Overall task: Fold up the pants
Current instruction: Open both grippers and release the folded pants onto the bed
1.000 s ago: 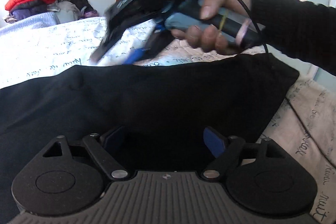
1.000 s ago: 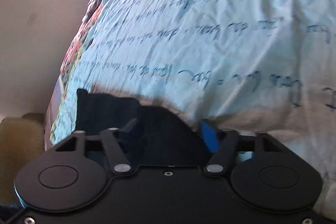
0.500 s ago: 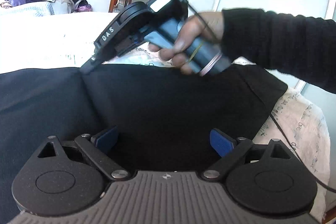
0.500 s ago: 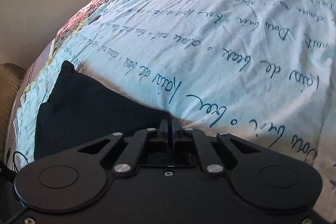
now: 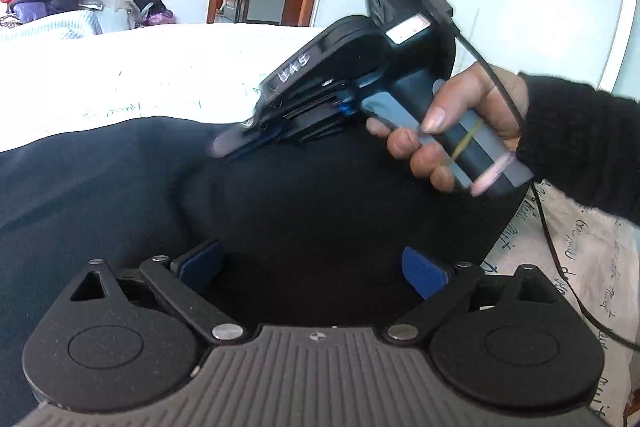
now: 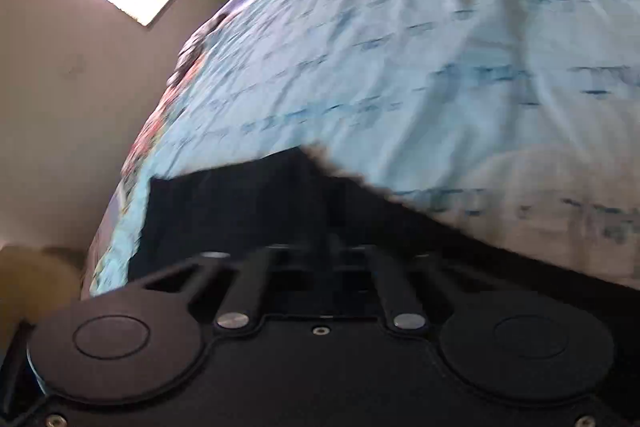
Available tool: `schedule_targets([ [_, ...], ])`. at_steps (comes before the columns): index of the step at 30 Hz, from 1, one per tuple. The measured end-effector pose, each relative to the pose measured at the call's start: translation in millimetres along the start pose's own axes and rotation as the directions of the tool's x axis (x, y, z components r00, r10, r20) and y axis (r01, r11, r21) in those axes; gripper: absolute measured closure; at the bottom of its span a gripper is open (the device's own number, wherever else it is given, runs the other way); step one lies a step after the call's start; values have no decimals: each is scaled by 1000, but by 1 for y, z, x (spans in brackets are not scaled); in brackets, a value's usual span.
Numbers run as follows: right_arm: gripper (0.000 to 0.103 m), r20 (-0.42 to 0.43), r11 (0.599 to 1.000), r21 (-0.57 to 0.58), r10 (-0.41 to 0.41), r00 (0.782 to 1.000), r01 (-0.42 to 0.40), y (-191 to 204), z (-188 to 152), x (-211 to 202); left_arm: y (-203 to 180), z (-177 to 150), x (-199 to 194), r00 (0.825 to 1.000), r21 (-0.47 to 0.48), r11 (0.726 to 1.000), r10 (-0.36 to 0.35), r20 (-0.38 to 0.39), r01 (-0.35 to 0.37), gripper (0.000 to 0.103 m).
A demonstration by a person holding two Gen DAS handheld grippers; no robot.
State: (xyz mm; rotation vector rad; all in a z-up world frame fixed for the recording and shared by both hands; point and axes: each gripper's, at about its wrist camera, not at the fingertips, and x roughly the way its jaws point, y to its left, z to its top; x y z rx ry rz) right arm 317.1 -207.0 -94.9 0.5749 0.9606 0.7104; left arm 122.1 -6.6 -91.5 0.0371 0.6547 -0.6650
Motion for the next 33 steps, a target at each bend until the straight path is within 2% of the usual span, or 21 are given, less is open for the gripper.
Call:
schedule_targets([
  [1,91,65,992,121,23,998,-31,-11,0,-12,0,0,0,1000,-1,1000,-2,0,2,4],
  [3,71,179,987,161,-5,984,-24,-7,-3,-44,1,-1,-1,1000,-4,1000,-2,4,2,4],
  [5,22,269,986,106,94,959,-127,5,-18,-71,1,-1,-1,1000,-4,1000,1,6,-1,4],
  [7,15,268,970,121,174,948,-212,5,-40,-76,0,-2,0,1000,0,1000,6,5,-6,4],
  [9,27,210,985,160,26,977,-61,-7,-56,-72,-2,-2,0,1000,12,1000,16,3,-16,3],
  [10,66,206,983,181,-43,978,5,-19,-63,-75,-6,-2,0,1000,24,999,30,1,-30,3],
  [11,71,232,973,229,-70,970,16,-30,-69,-85,-10,-2,-1,999,43,998,52,-2,-52,3],
  [13,59,339,951,310,-86,937,-25,-36,-82,-119,-23,-1,-4,993,95,989,118,-5,-117,5],
  [16,13,515,954,269,-24,857,-135,-32,-109,-172,-47,6,-14,991,167,977,130,38,-135,5],
  [17,12,542,948,268,-2,841,-170,-35,-120,-181,-56,9,-16,993,191,975,107,56,-116,4],
  [19,14,518,930,322,-17,855,-176,-55,-134,-185,-77,12,-10,995,265,960,82,49,-93,1],
  [20,54,476,914,394,-113,872,-96,-71,-139,-185,-86,12,-1,996,309,947,89,16,-90,2],
  [21,73,466,889,452,-166,869,-73,-84,-149,-191,-93,10,9,995,346,934,102,-20,-88,2],
  [22,78,462,845,528,-198,865,-89,-95,-157,-202,-97,7,18,992,366,926,118,-53,-91,4],
  [23,72,508,818,557,-201,837,-141,-100,-168,-217,-99,4,23,987,366,924,143,-71,-108,5],
  [24,64,596,821,537,-208,776,-192,-99,-183,-238,-99,3,22,984,347,930,159,-74,-124,5],
  [26,21,714,843,511,-307,630,-168,-90,-212,-280,-101,5,12,987,308,942,153,-46,-132,6],
  [27,19,741,841,523,-370,560,-136,-86,-227,-297,-104,5,7,988,301,944,154,-26,-139,6],
  [28,19,745,828,549,-422,517,-116,-86,-239,-311,-109,6,2,988,298,943,154,0,-147,5],
  [30,19,716,777,618,-491,496,-123,-97,-255,-327,-114,8,-8,988,299,942,147,47,-154,5],
  [33,21,699,724,660,-495,515,-199,-116,-263,-336,-121,21,-12,987,308,939,132,86,-152,4],
])
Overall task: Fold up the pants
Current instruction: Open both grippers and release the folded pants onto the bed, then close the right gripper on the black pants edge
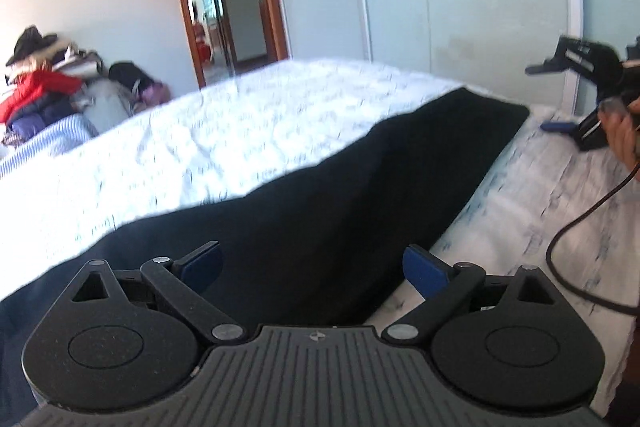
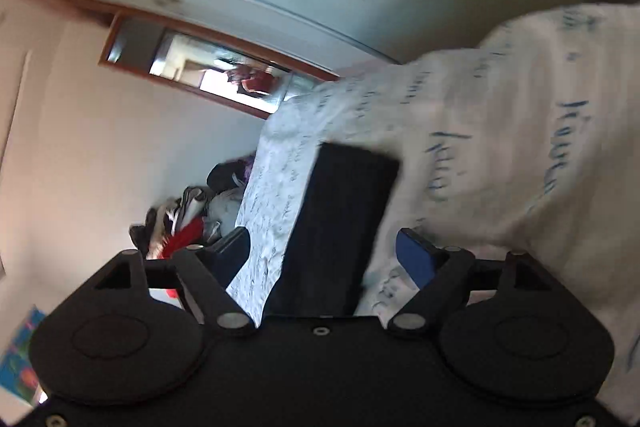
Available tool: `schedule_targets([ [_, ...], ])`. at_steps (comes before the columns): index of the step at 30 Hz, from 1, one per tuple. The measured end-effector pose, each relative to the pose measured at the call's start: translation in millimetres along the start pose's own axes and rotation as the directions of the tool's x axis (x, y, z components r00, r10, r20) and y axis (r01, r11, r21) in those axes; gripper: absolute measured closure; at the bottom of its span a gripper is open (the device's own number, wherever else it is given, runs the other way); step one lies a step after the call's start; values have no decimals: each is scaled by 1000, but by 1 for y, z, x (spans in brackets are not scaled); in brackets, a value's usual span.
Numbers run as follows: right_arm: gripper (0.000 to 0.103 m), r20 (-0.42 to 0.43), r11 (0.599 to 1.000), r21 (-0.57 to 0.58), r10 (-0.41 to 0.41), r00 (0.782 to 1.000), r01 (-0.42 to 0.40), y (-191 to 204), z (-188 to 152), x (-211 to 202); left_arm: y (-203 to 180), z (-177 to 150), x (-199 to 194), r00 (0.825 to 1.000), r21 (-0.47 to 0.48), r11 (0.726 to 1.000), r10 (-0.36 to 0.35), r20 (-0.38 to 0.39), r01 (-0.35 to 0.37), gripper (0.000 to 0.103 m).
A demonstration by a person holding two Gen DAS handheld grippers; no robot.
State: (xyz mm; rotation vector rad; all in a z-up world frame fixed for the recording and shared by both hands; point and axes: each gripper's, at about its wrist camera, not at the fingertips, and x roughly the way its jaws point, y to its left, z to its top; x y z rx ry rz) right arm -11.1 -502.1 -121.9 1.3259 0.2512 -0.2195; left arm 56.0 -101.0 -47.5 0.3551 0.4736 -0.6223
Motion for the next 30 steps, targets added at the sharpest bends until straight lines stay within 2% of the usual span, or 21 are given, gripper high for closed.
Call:
schedule_targets([
  [3,21,-35,1000,24,11,999,-10,1,2,11,-8,11,-3,1000,8,1000,0,12,0,4],
  [7,20,-52,1000,-21,-1,999,0,11,4,25,-12,9,-3,1000,23,1000,7,-8,-7,4],
  [11,19,-85,997,-55,-52,995,47,9,10,27,-14,5,-3,999,27,1000,3,-35,-2,4],
  [13,18,-112,997,-74,-44,993,36,13,8,30,-15,3,-3,1000,23,1000,-3,-31,4,4],
  [17,18,-146,1000,-8,11,989,-13,8,6,47,-18,4,0,1000,22,1000,-16,-24,16,4],
  [21,18,-166,1000,5,3,986,-2,15,3,52,-19,3,-2,1000,32,999,-19,-22,20,4],
  [23,19,-179,1000,12,-26,984,29,18,4,48,-18,2,-4,1000,40,999,-12,-20,12,4],
  [26,19,-134,993,-45,-114,984,109,24,2,36,-14,0,-4,1000,26,1000,-13,-25,13,4],
  [27,19,-147,991,-61,-130,981,122,25,1,40,-13,0,-4,999,18,1000,-19,-28,20,4],
  [28,17,-153,988,-69,-144,978,135,25,-1,46,-13,0,-2,999,13,1000,-24,-30,24,4],
  [29,7,-152,988,-80,-143,978,132,27,-2,52,-14,1,0,999,13,1000,-25,-31,26,4],
  [30,1,-160,989,-95,-123,979,109,30,-4,61,-15,3,1,999,13,999,-31,-30,31,4],
])
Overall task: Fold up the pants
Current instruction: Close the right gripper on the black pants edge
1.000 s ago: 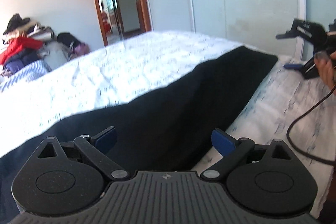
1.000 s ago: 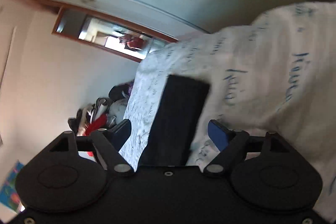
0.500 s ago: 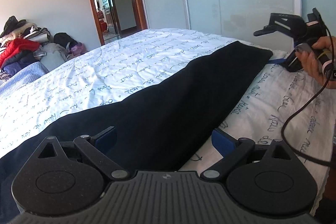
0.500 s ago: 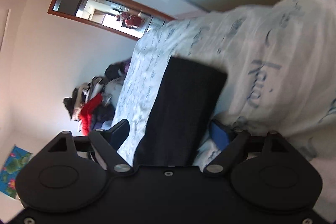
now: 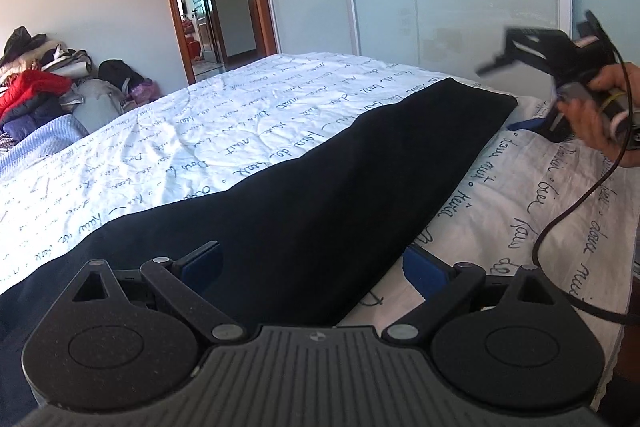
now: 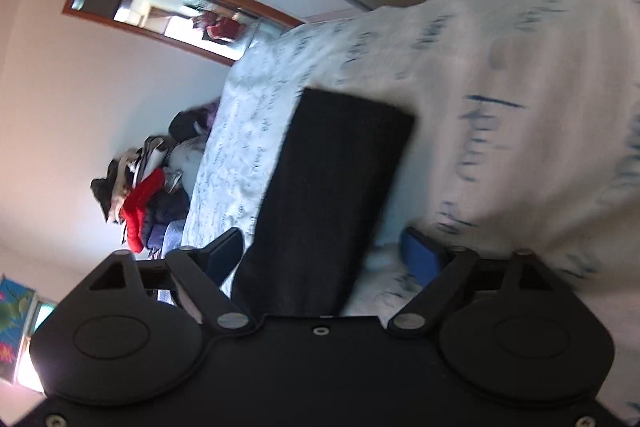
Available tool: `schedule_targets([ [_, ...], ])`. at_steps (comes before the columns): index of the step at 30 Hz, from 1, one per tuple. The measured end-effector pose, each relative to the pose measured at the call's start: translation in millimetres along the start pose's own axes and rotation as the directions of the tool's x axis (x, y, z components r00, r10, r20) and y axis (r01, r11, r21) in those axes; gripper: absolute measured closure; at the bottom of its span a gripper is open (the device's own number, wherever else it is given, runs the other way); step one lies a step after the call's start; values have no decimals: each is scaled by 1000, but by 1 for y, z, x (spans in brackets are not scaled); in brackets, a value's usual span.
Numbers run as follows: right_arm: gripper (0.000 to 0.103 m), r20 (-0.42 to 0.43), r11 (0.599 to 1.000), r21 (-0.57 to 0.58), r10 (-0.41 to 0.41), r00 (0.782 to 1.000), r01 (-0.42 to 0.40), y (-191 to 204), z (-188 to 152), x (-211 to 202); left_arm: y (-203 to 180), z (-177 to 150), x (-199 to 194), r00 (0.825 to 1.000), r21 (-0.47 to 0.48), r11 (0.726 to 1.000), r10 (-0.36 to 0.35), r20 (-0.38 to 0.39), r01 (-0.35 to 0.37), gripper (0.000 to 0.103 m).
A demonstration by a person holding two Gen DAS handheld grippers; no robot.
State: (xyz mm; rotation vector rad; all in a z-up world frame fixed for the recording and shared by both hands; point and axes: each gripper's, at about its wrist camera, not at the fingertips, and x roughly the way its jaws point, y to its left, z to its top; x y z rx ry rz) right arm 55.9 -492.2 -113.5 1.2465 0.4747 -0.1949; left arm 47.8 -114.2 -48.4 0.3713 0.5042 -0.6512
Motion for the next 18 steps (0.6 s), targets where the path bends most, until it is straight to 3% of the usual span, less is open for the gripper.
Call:
schedule_targets([
  [3,1,-19,999,18,51,999,-51,6,2,21,-2,7,0,1000,-1,1000,-11,16,11,4],
  [4,15,-4,998,15,58,998,-58,8,1,21,-1,9,-2,1000,-4,1000,-10,27,10,4],
  [5,47,9,997,2,75,997,-75,8,0,21,1,11,-4,999,-12,1000,-9,40,10,4],
  [7,93,-24,997,41,69,997,-68,-5,-3,26,7,13,-5,999,-41,999,-13,43,15,4],
  [9,96,-56,994,93,67,996,-62,-23,-9,31,13,15,1,1000,-67,998,-16,25,18,4],
  [12,97,-30,989,108,103,994,-99,-31,-15,23,19,19,14,1000,-86,996,-8,2,9,4],
  [18,89,-34,993,99,68,997,-65,-24,-14,20,29,19,52,998,-153,988,-3,-55,-6,4],
])
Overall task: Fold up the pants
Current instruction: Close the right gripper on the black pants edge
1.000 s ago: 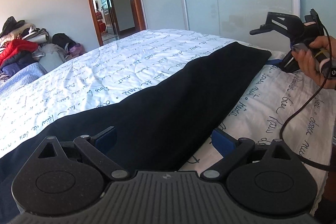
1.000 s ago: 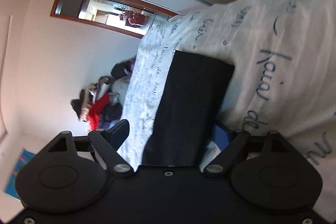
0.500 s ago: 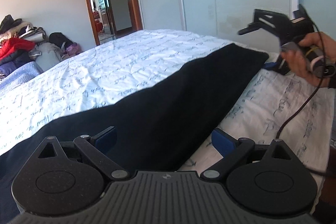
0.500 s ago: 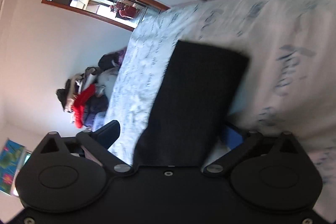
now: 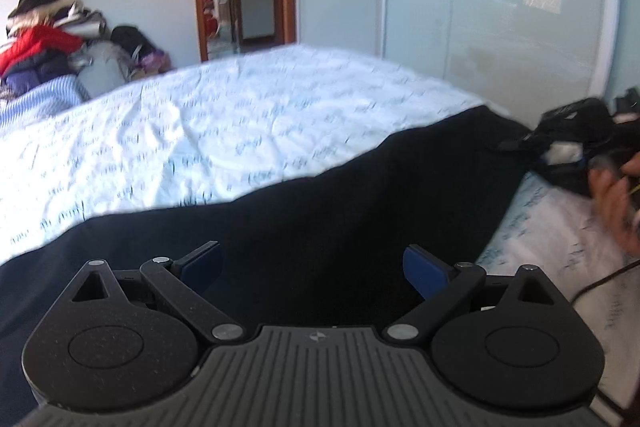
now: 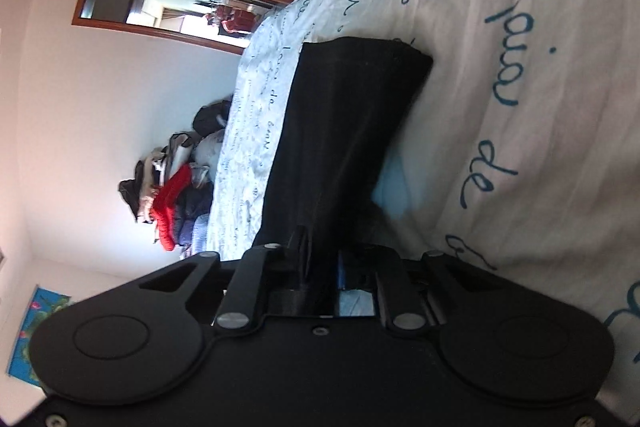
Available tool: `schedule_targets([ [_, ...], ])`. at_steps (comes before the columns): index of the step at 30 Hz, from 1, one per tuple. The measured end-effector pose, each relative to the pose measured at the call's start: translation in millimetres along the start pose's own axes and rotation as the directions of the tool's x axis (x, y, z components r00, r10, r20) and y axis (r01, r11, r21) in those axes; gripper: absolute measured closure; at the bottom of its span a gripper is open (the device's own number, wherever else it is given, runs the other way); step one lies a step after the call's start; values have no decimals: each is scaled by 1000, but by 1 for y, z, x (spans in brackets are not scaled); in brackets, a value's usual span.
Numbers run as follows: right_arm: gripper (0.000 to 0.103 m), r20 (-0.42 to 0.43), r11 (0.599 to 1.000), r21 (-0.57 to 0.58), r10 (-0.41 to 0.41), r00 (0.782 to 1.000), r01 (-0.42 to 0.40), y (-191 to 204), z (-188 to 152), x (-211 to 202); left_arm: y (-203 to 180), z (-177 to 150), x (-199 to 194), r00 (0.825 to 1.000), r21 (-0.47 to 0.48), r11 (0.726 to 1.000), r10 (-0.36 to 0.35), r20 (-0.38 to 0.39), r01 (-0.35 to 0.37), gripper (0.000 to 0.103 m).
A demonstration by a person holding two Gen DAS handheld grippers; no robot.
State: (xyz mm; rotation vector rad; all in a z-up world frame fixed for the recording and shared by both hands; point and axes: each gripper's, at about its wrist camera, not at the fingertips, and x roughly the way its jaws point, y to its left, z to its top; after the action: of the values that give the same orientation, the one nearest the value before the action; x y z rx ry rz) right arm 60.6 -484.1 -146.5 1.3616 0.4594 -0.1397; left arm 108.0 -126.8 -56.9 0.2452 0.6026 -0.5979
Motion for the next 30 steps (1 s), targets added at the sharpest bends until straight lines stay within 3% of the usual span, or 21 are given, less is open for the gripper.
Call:
schedule_targets([
  [3,69,17,998,-46,-35,999,36,15,-2,-2,2,-16,22,996,-11,1000,24,-90,-25,3],
  [5,36,51,991,-111,-66,997,71,29,-5,-9,4,-24,19,998,-35,999,22,-51,-24,1],
  [7,20,77,980,-184,-66,995,79,42,-10,-13,5,-23,19,998,-35,999,21,-59,-23,1],
  [8,19,73,975,-205,-70,995,84,45,-11,-11,6,-22,20,998,-34,999,20,-64,-22,0],
  [9,21,66,972,-217,-83,994,95,45,-11,-6,6,-22,20,997,-33,999,19,-71,-22,0],
  [10,41,71,971,-221,-79,994,93,42,-11,-3,6,-21,21,997,-32,999,19,-79,-21,1],
  [11,94,68,972,-222,-59,996,72,38,-11,0,6,-19,21,996,-31,999,19,-91,-22,2],
  [13,96,48,985,-151,-75,996,82,20,-7,7,6,-11,25,991,-29,999,16,-136,-20,3],
  [16,97,40,998,-63,12,999,-10,0,-3,2,6,4,29,983,-41,999,11,-184,-18,7],
  [30,92,68,979,157,120,990,-130,-26,17,-10,3,7,30,982,-20,999,31,-188,-35,7],
])
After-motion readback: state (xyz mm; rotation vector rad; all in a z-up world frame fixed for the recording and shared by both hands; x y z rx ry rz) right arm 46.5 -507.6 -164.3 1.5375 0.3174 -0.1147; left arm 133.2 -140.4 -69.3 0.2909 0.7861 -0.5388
